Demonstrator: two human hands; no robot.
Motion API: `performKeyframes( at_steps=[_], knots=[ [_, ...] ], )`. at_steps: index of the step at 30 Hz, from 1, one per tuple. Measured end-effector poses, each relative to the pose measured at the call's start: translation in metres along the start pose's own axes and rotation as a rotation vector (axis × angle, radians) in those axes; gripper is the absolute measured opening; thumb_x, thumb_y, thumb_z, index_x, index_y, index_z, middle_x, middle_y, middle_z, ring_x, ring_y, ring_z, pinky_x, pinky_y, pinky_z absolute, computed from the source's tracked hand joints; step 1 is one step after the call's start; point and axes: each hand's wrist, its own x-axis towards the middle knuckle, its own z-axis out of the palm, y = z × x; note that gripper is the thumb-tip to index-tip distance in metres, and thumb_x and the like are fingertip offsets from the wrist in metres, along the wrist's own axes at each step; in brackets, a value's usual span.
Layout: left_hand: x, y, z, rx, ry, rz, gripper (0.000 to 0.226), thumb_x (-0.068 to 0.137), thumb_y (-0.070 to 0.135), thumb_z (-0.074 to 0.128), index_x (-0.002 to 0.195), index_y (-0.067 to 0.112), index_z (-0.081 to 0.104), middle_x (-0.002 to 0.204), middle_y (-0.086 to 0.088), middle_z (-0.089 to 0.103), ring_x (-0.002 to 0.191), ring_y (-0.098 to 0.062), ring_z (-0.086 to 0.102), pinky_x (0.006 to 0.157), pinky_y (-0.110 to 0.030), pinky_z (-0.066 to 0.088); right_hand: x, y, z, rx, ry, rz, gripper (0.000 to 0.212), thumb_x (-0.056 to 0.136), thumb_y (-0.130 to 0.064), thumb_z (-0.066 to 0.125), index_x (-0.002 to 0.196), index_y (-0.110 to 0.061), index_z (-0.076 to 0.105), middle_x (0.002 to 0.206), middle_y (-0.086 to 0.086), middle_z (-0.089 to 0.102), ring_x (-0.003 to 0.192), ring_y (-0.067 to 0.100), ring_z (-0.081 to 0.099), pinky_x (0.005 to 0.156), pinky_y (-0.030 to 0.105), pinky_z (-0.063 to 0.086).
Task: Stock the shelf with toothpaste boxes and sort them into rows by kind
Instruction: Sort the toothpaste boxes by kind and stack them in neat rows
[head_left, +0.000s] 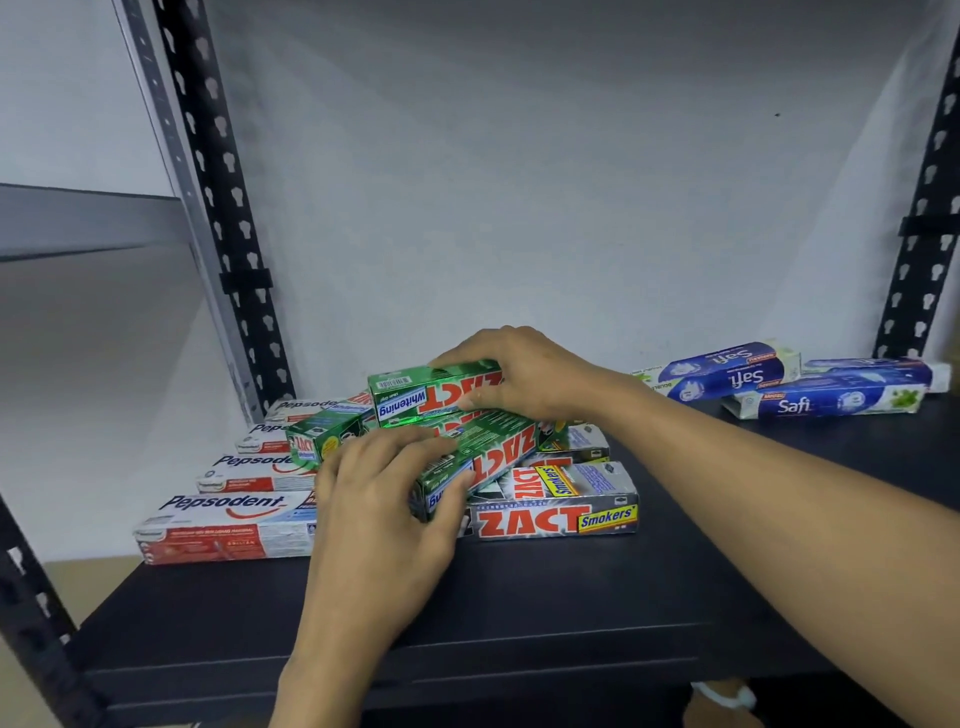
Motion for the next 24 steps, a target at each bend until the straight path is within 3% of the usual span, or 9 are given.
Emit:
performKeyframes(
  at_steps=[8, 11, 15, 20, 24],
  knots=[
    [0.0, 0.003, 0.0, 0.026, -0.016, 0.022, 0.031, 0.09, 0.048, 0.059, 0.112, 0.03, 0.071, 0.116, 0.015, 0.063, 0.114, -0.012, 0.055, 0.103, -0.053, 0.04, -0.038, 0.047, -0.018, 0.028, 0.238, 0.086, 0.044, 0.097, -0.056, 0.052, 0.136, -0.037, 0.058, 0.14, -0.009, 0.057, 0.129, 0.011, 0.048, 0.109, 0.038, 0.038],
    [0.0, 0.004, 0.001, 0.064, -0.027, 0.053, 0.032, 0.091, 0.046, 0.058, 0.113, 0.027, 0.071, 0.117, 0.013, 0.065, 0.114, -0.013, 0.057, 0.103, -0.054, 0.039, -0.062, 0.084, -0.027, -0.01, 0.323, 0.154, 0.04, 0.1, -0.05, 0.051, 0.134, -0.033, 0.06, 0.135, -0.007, 0.061, 0.126, 0.013, 0.051, 0.109, 0.037, 0.038],
    [0.0, 0.008, 0.0, 0.107, 0.009, 0.115, 0.029, 0.089, 0.038, 0.062, 0.111, 0.022, 0.073, 0.118, 0.008, 0.066, 0.112, -0.017, 0.058, 0.103, -0.056, 0.039, -0.106, 0.143, -0.042, -0.22, 0.356, 0.287, 0.037, 0.097, -0.04, 0.06, 0.133, -0.032, 0.061, 0.129, -0.001, 0.065, 0.123, 0.024, 0.053, 0.107, 0.046, 0.037],
    [0.002, 0.029, 0.005, 0.261, 0.104, 0.317, 0.023, 0.088, 0.023, 0.065, 0.105, 0.012, 0.075, 0.117, -0.007, 0.067, 0.109, -0.029, 0.063, 0.104, -0.06, 0.037, -0.157, 0.192, -0.078, -0.28, 0.522, 0.451, 0.042, 0.091, -0.027, 0.066, 0.133, -0.027, 0.06, 0.126, 0.004, 0.065, 0.119, 0.03, 0.054, 0.106, 0.049, 0.038],
    [0.016, 0.081, 0.027, 0.256, -0.037, 0.422, 0.025, 0.09, 0.029, 0.062, 0.111, 0.02, 0.072, 0.121, -0.001, 0.065, 0.11, -0.025, 0.061, 0.106, -0.053, 0.038, -0.19, 0.212, -0.099, -0.262, 0.613, 0.549, 0.034, 0.087, -0.013, 0.064, 0.12, -0.02, 0.064, 0.119, 0.005, 0.064, 0.116, 0.031, 0.053, 0.102, 0.047, 0.037]
  ],
)
